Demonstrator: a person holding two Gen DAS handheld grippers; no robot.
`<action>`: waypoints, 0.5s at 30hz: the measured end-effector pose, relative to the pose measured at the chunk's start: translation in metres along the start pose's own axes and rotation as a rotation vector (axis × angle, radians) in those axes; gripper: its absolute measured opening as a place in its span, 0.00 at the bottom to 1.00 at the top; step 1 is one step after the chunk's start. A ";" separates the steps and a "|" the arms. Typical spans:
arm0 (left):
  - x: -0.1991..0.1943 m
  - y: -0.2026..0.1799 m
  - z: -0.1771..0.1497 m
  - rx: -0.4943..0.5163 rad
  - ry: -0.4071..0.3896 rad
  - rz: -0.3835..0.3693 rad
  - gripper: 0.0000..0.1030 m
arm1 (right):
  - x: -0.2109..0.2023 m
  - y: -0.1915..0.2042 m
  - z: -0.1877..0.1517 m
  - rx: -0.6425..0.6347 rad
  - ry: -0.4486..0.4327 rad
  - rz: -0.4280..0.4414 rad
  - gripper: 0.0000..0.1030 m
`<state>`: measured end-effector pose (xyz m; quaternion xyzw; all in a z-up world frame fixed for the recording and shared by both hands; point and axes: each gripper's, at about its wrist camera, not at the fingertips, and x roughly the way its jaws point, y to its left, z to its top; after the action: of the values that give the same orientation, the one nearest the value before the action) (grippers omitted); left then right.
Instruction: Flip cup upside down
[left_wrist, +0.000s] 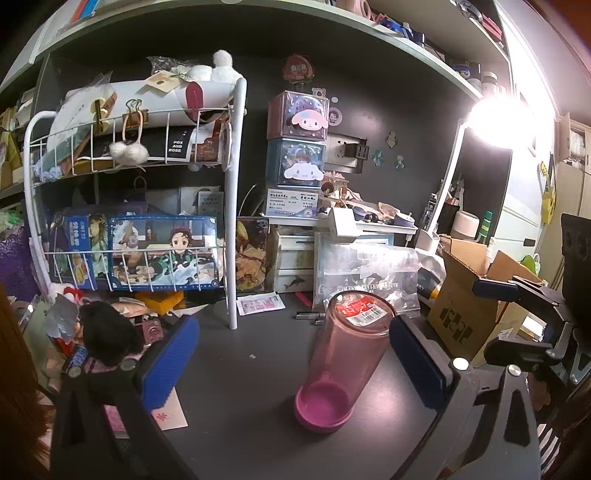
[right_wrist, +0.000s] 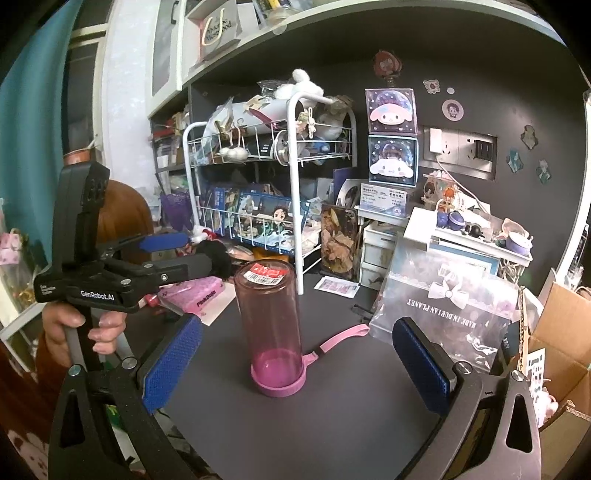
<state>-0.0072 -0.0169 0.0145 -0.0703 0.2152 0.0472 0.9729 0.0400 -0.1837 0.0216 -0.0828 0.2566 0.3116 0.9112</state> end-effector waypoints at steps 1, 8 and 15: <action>0.000 0.000 0.000 0.000 -0.001 0.001 0.99 | 0.000 0.000 0.000 -0.001 0.001 0.001 1.00; 0.000 -0.003 0.000 0.002 -0.002 -0.005 0.99 | 0.001 -0.001 -0.001 0.003 0.006 0.004 1.00; -0.001 -0.004 0.000 0.000 -0.006 -0.007 0.99 | 0.001 -0.001 -0.002 0.004 0.006 0.005 1.00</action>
<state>-0.0077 -0.0207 0.0149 -0.0710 0.2118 0.0439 0.9737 0.0409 -0.1843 0.0192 -0.0814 0.2601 0.3131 0.9098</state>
